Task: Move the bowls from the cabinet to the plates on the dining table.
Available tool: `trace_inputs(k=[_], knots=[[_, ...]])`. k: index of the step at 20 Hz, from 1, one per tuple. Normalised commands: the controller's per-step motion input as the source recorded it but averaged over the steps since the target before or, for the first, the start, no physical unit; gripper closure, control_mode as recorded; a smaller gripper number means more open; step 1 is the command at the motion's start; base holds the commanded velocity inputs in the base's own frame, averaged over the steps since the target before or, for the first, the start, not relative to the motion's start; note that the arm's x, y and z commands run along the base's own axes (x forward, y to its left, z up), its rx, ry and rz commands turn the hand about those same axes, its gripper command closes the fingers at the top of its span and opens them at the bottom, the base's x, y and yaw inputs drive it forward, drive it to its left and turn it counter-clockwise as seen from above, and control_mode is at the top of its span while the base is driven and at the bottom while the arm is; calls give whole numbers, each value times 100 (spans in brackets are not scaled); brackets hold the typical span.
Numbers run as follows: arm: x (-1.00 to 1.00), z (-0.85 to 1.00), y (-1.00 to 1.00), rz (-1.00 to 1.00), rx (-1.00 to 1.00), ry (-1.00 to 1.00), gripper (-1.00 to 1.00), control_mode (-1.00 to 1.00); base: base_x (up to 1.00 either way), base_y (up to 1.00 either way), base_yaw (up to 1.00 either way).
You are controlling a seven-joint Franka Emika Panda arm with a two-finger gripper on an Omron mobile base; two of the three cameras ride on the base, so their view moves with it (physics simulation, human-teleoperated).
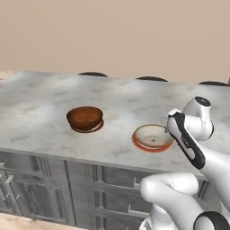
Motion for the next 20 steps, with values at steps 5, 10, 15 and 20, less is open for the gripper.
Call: trace_inputs(k=[5,10,15,20], knots=[[-22,48,12,2,0,5,-100,-100,0,0,0],[-28,36,19,3,0,0,-100,-100,0,0,0],[-37,30,17,3,0,-5,-100,-100,0,0,0],[-39,22,15,3,0,-12,-100,-100,0,0,0]])
